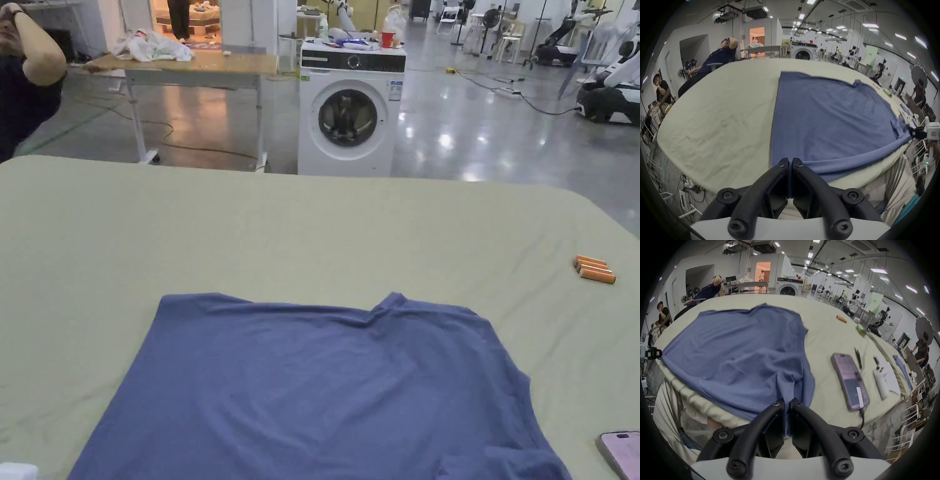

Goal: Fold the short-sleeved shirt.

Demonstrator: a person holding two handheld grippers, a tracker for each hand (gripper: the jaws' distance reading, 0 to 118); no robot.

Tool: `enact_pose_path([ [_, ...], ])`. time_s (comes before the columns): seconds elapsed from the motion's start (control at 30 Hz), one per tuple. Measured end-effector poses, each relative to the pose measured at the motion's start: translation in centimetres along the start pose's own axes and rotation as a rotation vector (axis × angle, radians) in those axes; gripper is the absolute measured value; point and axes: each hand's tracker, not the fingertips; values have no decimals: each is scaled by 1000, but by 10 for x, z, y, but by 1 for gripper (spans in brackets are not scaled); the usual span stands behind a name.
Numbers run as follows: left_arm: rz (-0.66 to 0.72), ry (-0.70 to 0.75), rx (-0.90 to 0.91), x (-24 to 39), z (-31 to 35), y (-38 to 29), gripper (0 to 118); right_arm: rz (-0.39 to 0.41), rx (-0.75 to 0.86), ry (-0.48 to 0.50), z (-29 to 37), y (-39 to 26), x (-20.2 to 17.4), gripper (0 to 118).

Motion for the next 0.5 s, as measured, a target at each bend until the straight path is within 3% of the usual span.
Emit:
enact_pose_path([
  [0.17, -4, 12, -44, -6, -22, -13, 0, -7, -50, 1, -12, -8, -2, 10],
  [0.2, -3, 14, -40, -7, -21, -15, 0, -4, -62, -3, -13, -8, -2, 14],
  [0.27, 10, 16, -40, -9, -19, -11, 3, -1, -64, -30, -7, -6, -3, 34],
  [0.37, 30, 12, -36, -9, -13, -8, 25, -2, -45, -98, 6, 5, -1, 70],
  [0.43, 25, 0, 15, -9, -8, 0, 42, -18, 30, -109, 19, 16, 1, 77],
  [0.5, 23, -20, 82, -3, -1, 11, 47, -37, 93, -102, 29, 30, 0, 77],
])
